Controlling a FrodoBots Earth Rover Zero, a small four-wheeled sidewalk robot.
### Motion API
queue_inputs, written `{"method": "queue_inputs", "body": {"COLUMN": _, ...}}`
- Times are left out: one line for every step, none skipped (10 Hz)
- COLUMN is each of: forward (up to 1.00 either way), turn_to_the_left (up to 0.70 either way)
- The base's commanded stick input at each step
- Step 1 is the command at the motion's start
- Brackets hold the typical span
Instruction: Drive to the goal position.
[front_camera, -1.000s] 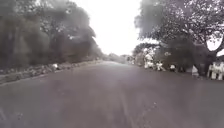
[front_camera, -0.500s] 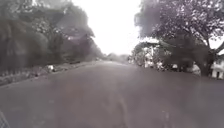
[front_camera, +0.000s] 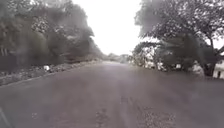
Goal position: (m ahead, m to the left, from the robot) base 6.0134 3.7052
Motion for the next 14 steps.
{"method": "queue_inputs", "body": {"forward": 0.7, "turn_to_the_left": 0.0}}
{"method": "queue_inputs", "body": {"forward": 0.7, "turn_to_the_left": 0.0}}
{"method": "queue_inputs", "body": {"forward": 0.7, "turn_to_the_left": 0.0}}
{"method": "queue_inputs", "body": {"forward": 0.7, "turn_to_the_left": 0.0}}
{"method": "queue_inputs", "body": {"forward": 0.7, "turn_to_the_left": 0.0}}
{"method": "queue_inputs", "body": {"forward": 0.7, "turn_to_the_left": 0.0}}
{"method": "queue_inputs", "body": {"forward": 0.7, "turn_to_the_left": 0.0}}
{"method": "queue_inputs", "body": {"forward": 0.7, "turn_to_the_left": 0.0}}
{"method": "queue_inputs", "body": {"forward": 0.7, "turn_to_the_left": 0.0}}
{"method": "queue_inputs", "body": {"forward": 0.7, "turn_to_the_left": 0.0}}
{"method": "queue_inputs", "body": {"forward": 0.7, "turn_to_the_left": 0.0}}
{"method": "queue_inputs", "body": {"forward": 0.7, "turn_to_the_left": 0.0}}
{"method": "queue_inputs", "body": {"forward": 0.7, "turn_to_the_left": 0.0}}
{"method": "queue_inputs", "body": {"forward": 0.7, "turn_to_the_left": 0.0}}
